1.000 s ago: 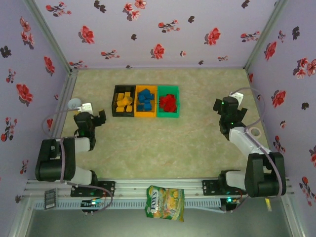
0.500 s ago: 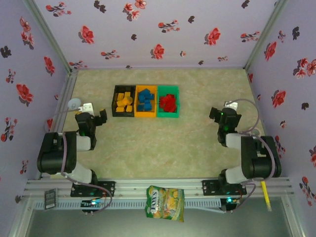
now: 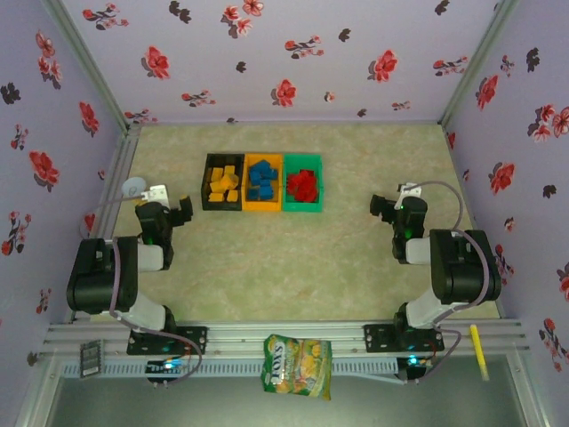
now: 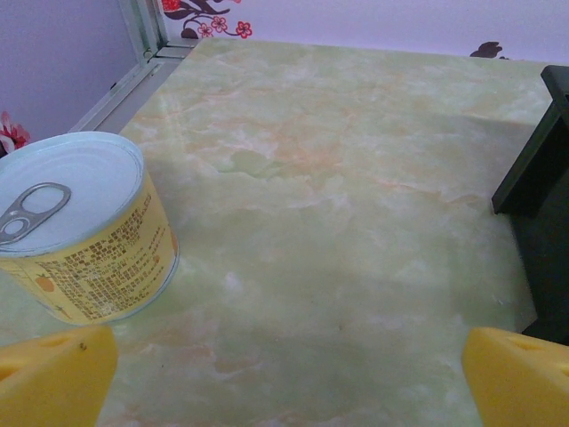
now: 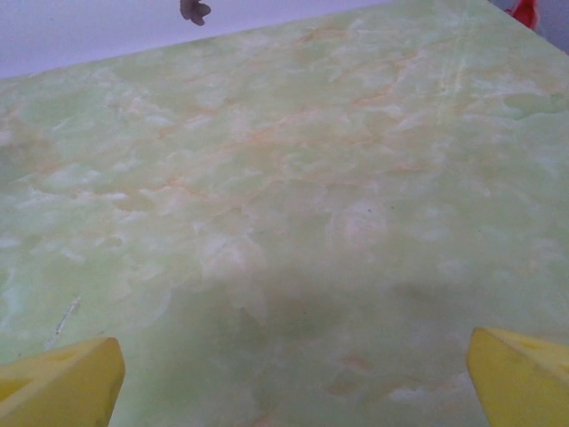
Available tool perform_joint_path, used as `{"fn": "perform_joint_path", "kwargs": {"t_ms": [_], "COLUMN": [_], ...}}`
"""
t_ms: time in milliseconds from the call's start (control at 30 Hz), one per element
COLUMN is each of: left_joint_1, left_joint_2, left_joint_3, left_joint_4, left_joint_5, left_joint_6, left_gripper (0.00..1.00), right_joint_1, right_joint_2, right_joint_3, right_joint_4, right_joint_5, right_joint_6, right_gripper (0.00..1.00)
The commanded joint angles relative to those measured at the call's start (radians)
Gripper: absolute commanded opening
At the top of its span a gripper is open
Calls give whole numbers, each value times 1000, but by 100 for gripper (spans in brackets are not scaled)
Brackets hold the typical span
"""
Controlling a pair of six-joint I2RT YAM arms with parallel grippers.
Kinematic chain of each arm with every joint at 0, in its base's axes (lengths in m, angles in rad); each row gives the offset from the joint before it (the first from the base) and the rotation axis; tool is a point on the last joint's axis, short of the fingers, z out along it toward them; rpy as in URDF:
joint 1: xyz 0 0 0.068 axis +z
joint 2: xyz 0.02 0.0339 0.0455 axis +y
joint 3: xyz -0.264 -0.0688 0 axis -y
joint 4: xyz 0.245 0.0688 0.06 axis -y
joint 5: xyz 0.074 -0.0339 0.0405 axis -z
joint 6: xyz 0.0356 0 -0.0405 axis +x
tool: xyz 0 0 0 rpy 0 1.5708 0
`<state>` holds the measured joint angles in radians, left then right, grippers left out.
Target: Sort the legos into containers by color
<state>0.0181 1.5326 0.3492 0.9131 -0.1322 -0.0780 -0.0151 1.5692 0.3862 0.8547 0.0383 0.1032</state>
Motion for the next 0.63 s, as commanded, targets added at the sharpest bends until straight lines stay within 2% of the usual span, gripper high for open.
{"fn": "perform_joint_path", "kwargs": {"t_ms": [0,600], "left_joint_1": [3,2], "left_joint_2": [6,7], "left_joint_3": [20,22], "left_joint_4": [13,10], "left_joint_5": [3,3], "left_joint_6": [14,15], "left_gripper": [100,100], "right_joint_1": [-6,-6], "right_joint_2": [-9,-7], "right_joint_3": [4,4], "right_joint_4": [30,36], "right_joint_5": [-17,-14], "right_joint_6": [-22,-20], "right_gripper": [99,99]}}
